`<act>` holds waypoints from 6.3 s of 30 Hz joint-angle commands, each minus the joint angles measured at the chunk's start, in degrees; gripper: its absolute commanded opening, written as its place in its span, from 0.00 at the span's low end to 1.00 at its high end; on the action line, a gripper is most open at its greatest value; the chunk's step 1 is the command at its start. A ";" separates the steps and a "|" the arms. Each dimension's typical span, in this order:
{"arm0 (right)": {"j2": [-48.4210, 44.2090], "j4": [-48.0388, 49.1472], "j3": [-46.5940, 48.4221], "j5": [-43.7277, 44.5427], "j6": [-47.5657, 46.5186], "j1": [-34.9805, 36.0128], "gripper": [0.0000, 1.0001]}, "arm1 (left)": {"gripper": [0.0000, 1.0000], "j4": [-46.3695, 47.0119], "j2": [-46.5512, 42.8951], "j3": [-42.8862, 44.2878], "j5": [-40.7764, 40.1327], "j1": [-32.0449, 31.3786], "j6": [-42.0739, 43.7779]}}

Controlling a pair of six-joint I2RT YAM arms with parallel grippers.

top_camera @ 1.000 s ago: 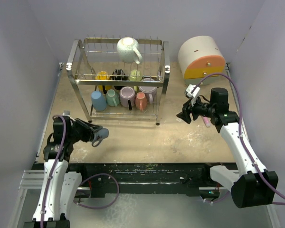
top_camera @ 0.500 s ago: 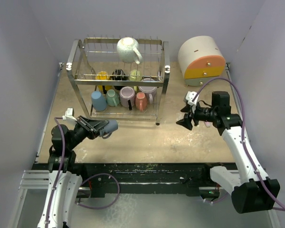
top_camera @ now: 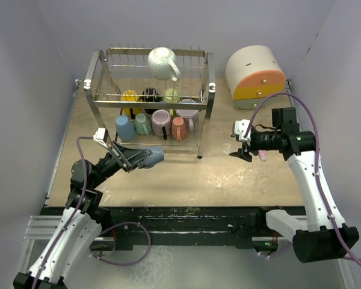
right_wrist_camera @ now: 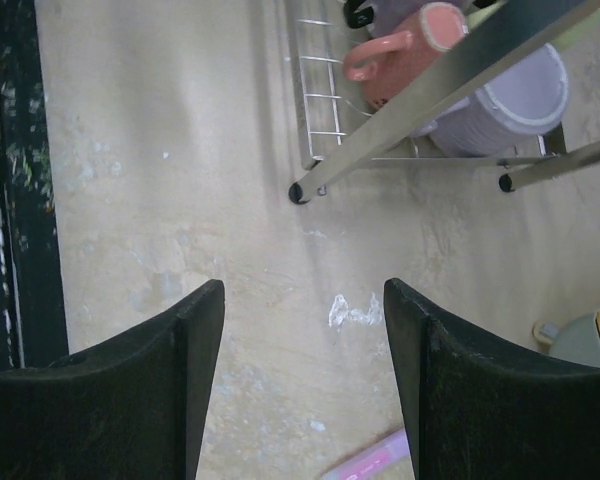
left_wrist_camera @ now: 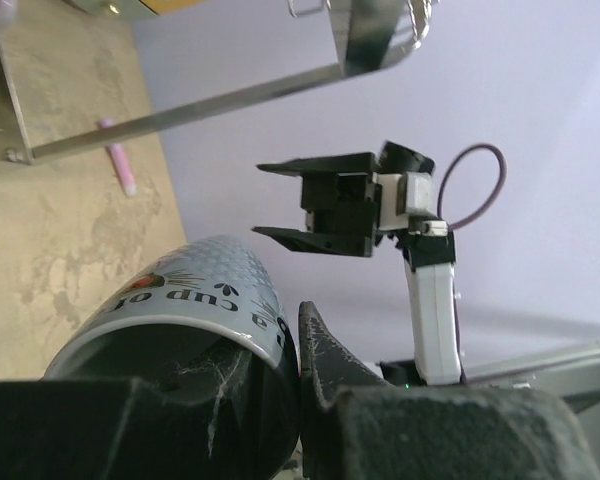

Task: Load the cups into the dish rack
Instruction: Pick up the cup at the center of the board, then turn the cup upside down in the dish rack.

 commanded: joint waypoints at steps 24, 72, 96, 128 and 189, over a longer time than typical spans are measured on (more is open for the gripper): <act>-3.89 -6.12 17.57 -8.23 -24.92 2.19 0.89 | 0.00 64.70 30.46 16.87 -19.80 -37.51 15.57; 1.81 33.93 21.73 -9.34 42.37 26.56 0.00 | 0.19 74.75 44.55 30.33 -26.21 -44.66 16.37; 16.46 20.31 48.45 5.78 44.62 26.56 0.00 | 0.83 2.10 11.16 26.59 -39.00 -44.66 40.04; 44.89 -0.88 80.72 36.19 43.96 32.56 0.00 | 0.91 -37.30 -5.91 23.13 -51.29 -44.61 46.74; 49.70 -5.61 79.99 41.92 35.93 28.46 0.03 | 0.92 -40.49 -8.89 21.24 -51.18 -44.66 43.54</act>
